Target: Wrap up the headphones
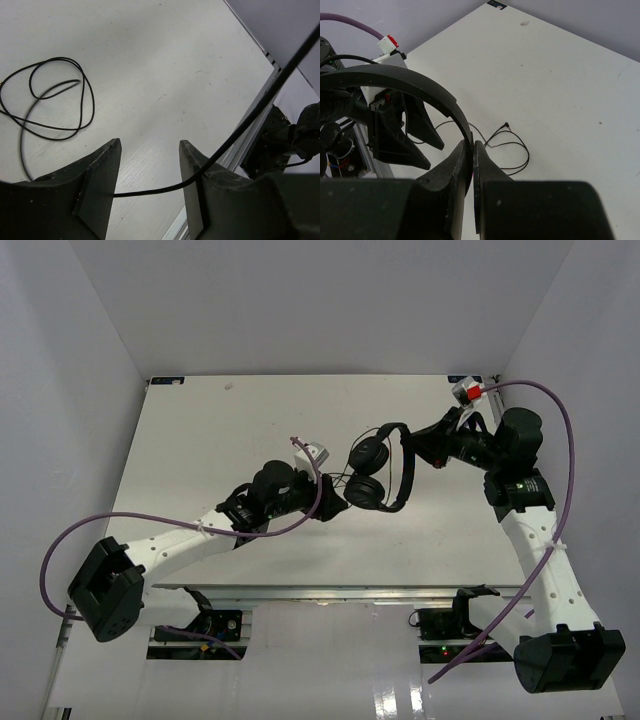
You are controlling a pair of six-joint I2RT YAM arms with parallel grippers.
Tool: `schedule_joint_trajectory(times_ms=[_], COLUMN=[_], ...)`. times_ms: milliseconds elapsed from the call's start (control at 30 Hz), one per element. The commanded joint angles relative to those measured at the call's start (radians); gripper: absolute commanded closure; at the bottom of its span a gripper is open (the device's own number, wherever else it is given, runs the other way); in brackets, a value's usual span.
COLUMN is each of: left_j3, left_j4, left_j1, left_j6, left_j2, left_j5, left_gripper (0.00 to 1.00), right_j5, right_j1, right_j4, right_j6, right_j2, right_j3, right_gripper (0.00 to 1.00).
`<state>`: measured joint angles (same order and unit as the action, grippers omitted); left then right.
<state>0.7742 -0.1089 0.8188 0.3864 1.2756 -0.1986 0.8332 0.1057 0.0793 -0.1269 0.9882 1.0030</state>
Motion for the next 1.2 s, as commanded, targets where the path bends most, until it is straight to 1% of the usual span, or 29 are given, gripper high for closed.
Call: schedule_joint_trajectory(times_ms=[0,200,367,567,633,667,767,867,967,1033,1167], left_j3=[-0.065,-0.152,-0.239,-0.272,-0.285,-0.312,-0.352,-0.346,-0.324,-0.300,-0.208], left_j4=[-0.178,-0.324,-0.499,-0.649,-0.718,-0.751,-0.867,-0.904,-0.961,-0.987,-0.934], left_j1=[-0.006,-0.006,-0.006,-0.004,-0.003,0.001,0.005,0.006,0.016,0.030,0.059], left_j6=[0.000,-0.014,-0.037,-0.047,-0.056,-0.063,-0.110,-0.156,-0.190,-0.208,-0.259], left_j2=[-0.052,-0.042,-0.025,0.046,0.058,0.063,0.070,0.108,0.168,0.220,0.324], left_j5=[-0.059,-0.093,-0.099,-0.085,-0.065,-0.031,0.027,0.023,-0.084,-0.117,-0.092], left_gripper=[0.39,0.38,0.37,0.36,0.32,0.27,0.25,0.24,0.21,0.20,0.20], right_j5=[0.044,0.056,0.061,0.072,0.078,0.079,0.083,0.083,0.081,0.081,0.084], right_j1=[-0.016,-0.027,-0.031,-0.035,-0.037,-0.037,-0.038,-0.038,-0.038,-0.038,-0.038], right_j4=[-0.035,-0.033,-0.029,-0.029,-0.029,-0.027,-0.024,-0.023,-0.019,-0.013,-0.006], right_j6=[-0.090,-0.141,-0.188,-0.221,-0.232,-0.238,-0.243,-0.252,-0.259,-0.261,-0.267], right_j2=[0.001,0.009,0.012,0.007,0.006,0.004,0.000,0.001,0.003,0.001,-0.002], right_j3=[0.069,0.108,0.140,0.157,0.160,0.161,0.168,0.178,0.186,0.191,0.196], right_gripper=[0.92,0.92,0.92,0.92,0.92,0.92,0.92,0.92,0.92,0.92,0.92])
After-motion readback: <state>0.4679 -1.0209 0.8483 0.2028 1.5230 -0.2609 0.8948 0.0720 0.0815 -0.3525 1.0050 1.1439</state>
